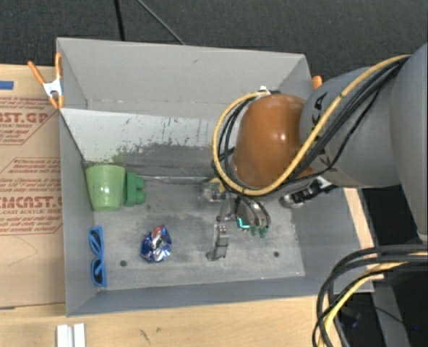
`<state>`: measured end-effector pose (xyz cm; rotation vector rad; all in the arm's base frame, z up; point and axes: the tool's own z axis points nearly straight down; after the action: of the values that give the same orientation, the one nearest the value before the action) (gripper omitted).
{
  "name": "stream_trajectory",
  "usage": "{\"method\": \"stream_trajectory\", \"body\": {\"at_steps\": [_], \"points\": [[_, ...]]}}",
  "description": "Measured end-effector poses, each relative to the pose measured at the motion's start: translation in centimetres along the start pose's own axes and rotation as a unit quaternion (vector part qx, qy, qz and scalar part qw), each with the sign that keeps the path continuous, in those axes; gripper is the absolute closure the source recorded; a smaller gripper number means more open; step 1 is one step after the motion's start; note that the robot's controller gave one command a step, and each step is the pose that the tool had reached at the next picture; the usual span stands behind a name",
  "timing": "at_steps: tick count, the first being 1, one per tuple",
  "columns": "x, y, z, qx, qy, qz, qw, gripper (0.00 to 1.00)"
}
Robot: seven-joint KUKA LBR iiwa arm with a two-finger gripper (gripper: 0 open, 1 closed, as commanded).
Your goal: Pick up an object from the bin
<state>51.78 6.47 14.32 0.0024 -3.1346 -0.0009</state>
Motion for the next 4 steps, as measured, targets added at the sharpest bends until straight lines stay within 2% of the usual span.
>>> {"method": "stream_trajectory", "body": {"at_steps": [1, 2, 3, 4], "points": [[1.9, 7.2, 7.5, 0.0, -0.0021, -0.097, 0.9953, 0.0], [1.8, 7.0, 7.3, 0.0, -0.0032, -0.095, 0.9955, 1.0], [-2.0, 13.1, 7.3, -0.001, -0.0057, -0.048, 0.9988, 1.0], [-1.9, 12.9, 7.4, 0.0, -0.0042, -0.047, 0.9989, 0.0]]}}
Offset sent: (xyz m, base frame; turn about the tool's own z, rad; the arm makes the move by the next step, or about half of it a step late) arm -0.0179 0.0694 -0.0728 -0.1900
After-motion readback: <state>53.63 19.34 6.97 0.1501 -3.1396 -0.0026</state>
